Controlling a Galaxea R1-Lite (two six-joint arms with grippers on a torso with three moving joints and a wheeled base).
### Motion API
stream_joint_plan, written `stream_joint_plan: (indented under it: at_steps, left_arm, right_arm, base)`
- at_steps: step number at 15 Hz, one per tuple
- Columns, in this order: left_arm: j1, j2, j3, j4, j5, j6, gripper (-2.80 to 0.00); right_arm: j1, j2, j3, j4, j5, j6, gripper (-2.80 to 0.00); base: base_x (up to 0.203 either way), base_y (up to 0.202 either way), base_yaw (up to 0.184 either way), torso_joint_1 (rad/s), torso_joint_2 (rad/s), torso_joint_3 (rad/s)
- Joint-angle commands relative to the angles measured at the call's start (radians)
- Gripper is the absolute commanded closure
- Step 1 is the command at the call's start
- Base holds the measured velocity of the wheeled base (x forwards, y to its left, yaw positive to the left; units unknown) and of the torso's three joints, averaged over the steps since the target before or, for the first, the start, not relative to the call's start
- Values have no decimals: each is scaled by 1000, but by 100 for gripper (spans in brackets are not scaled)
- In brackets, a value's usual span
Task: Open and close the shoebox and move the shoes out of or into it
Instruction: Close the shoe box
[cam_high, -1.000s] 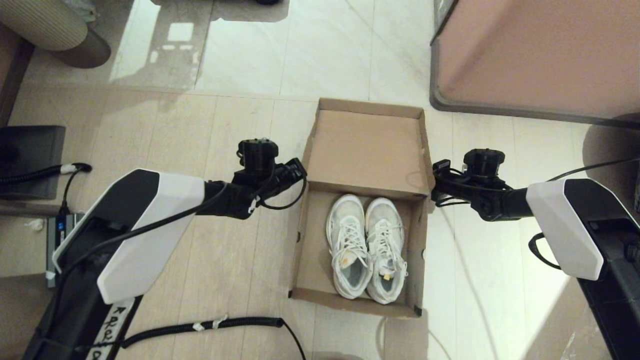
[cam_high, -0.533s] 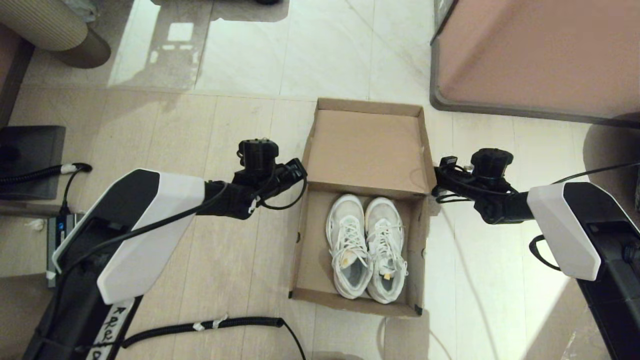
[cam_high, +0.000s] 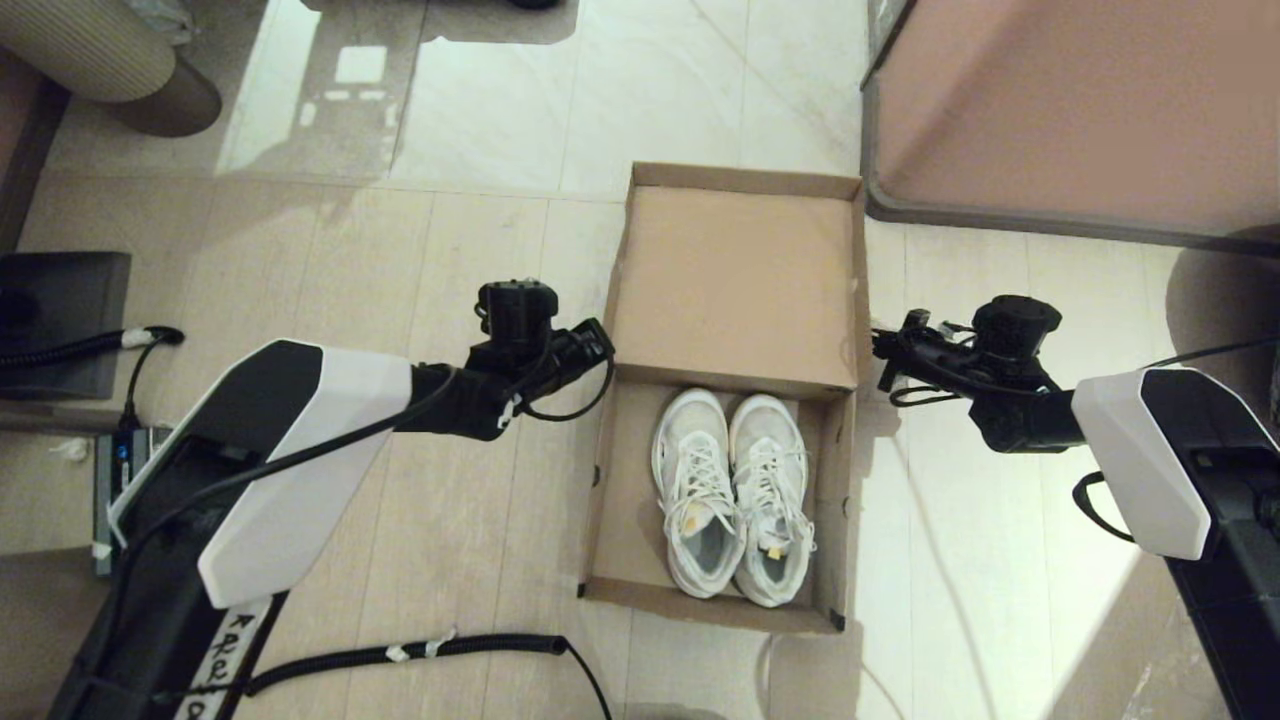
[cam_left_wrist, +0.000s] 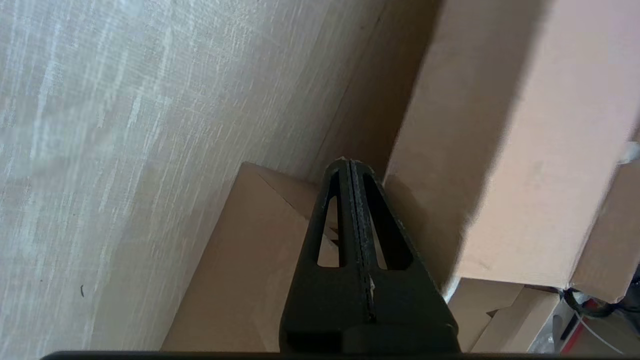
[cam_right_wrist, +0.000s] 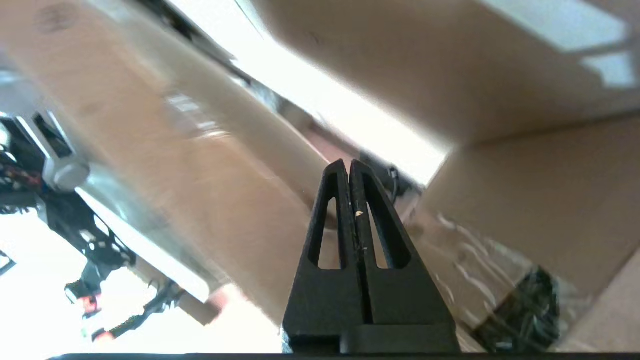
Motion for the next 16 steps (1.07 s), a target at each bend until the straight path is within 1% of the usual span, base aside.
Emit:
stream_joint_plan:
  at_steps: [1,5,8,9,11,13,16]
  left_arm:
    - [-3,6,0,-3,-2,-4,0]
    - [-6,9,0,-3,-4,-2,0]
    - [-12,9,0,-4,-4,-2,0]
    - [-15,9,0,-4,-4,-2,0]
    - [-20,1,0,-4,-2,-4,0]
    - [-19,-11,-1,-3,0,-2,0]
    - [-18,-45,0,7,1,-2,0]
  right_arm:
    - [2,5,0,-7,22,11,0]
    - [7,-1,-2,-36,54,16,0]
    - [5,-6,-2,-122,121,72,0]
    - [4,-8,-2,-151,154,81,0]
    - [4,-23,-2,-197,184,94,0]
    - [4,-34,-2,-224,202,106,0]
    - [-5,-61,-2,-226,222,110,0]
  base:
    - [0,0,0,0,0,0]
    - [0,0,0,0,0,0]
    - [0,0,0,0,0,0]
    - [0,0,0,0,0,0]
    - [0,0,0,0,0,0]
    - [0,0,0,0,0,0]
    - [0,0,0,0,0,0]
